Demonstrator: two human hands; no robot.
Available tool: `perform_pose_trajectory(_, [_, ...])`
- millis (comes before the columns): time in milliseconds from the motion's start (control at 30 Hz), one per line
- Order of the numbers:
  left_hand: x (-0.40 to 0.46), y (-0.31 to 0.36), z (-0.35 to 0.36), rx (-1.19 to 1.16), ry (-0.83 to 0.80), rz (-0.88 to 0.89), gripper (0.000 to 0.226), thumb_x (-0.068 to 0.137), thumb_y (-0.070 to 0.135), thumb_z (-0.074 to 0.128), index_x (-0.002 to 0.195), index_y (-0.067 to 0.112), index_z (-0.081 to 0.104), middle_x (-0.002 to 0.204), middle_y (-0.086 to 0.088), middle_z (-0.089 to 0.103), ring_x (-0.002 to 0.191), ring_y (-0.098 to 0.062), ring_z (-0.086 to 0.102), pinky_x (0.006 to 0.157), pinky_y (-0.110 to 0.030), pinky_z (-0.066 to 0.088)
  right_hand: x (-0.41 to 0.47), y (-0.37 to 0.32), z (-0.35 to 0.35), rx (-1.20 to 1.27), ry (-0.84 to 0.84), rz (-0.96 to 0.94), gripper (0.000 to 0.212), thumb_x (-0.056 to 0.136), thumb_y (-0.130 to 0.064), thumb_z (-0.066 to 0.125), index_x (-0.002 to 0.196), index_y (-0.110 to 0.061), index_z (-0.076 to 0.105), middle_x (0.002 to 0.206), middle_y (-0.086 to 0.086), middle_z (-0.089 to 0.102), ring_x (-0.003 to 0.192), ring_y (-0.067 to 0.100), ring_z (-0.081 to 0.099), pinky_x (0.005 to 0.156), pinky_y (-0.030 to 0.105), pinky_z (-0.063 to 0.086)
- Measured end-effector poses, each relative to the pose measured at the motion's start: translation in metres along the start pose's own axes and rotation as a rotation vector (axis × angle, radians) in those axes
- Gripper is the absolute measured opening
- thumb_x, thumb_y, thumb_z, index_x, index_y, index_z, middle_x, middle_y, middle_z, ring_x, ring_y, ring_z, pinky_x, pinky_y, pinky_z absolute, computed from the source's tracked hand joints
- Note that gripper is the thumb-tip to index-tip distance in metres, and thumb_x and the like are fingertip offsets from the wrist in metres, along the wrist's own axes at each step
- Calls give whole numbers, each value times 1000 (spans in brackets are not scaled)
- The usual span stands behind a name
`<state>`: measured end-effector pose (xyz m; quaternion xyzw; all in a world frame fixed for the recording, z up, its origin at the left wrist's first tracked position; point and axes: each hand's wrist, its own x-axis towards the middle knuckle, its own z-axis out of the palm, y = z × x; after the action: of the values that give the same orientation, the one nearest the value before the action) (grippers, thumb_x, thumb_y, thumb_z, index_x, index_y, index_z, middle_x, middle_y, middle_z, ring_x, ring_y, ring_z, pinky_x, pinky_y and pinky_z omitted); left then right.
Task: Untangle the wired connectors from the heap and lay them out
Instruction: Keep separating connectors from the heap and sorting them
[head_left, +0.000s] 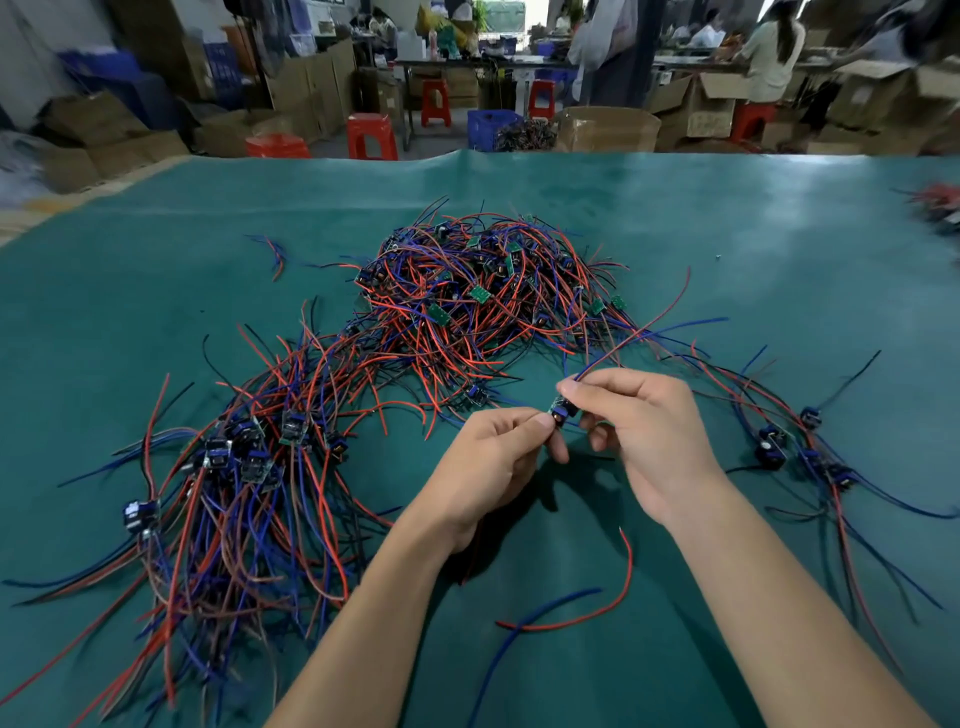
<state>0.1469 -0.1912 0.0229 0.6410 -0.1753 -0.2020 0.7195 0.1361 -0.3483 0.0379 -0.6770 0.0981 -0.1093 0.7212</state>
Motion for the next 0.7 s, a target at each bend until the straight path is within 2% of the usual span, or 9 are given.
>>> perform_pose_trajectory(233, [-2, 1, -2, 25, -32, 0, 39, 105, 20, 44, 72, 10, 61, 48, 8, 20, 41, -6, 12, 36, -16, 11, 13, 2, -18, -147, 310, -227, 23, 84, -17, 81, 63, -23, 74, 53, -8, 56, 54, 12, 48, 52, 29, 38])
perform_pose_trajectory(400, [-2, 0, -2, 54, -58, 1, 38, 105, 20, 45, 72, 10, 62, 47, 9, 21, 41, -6, 13, 37, -15, 13, 22, 0, -40, -117, 487, -298, 22, 83, -22, 78, 62, -27, 71, 48, -12, 55, 47, 7, 45, 47, 20, 35])
perform_pose_trajectory(533, [-1, 0, -2, 89, -78, 2, 38, 105, 20, 46, 72, 12, 63, 47, 8, 23, 41, -7, 13, 37, -15, 14, 26, 0, -50, -87, 609, -321, 11, 82, -25, 75, 71, -26, 72, 61, -12, 64, 56, 10, 55, 58, 28, 43])
perform_pose_trajectory(600, [-1, 0, -3, 87, -71, -1, 38, 106, 20, 45, 73, 12, 63, 47, 8, 23, 41, -7, 14, 37, -15, 14, 28, -1, -55, -3, 716, -320, 9, 84, -22, 73, 75, -24, 72, 69, -3, 65, 57, 11, 56, 59, 32, 44])
perform_pose_trajectory(667, [-1, -1, -4, 45, -18, -7, 37, 106, 21, 44, 77, 11, 63, 48, 6, 25, 40, -7, 15, 37, -17, 14, 30, -3, -64, 61, 860, -326, 4, 82, -24, 70, 82, -21, 73, 77, 3, 67, 66, 16, 58, 64, 37, 48])
perform_pose_trajectory(700, [0, -1, -5, 10, 20, -8, 35, 107, 20, 43, 80, 9, 63, 49, 5, 27, 40, -7, 18, 37, -17, 15, 31, -3, -67, 79, 908, -321, 10, 81, -25, 69, 86, -18, 74, 80, 4, 67, 71, 18, 58, 68, 37, 47])
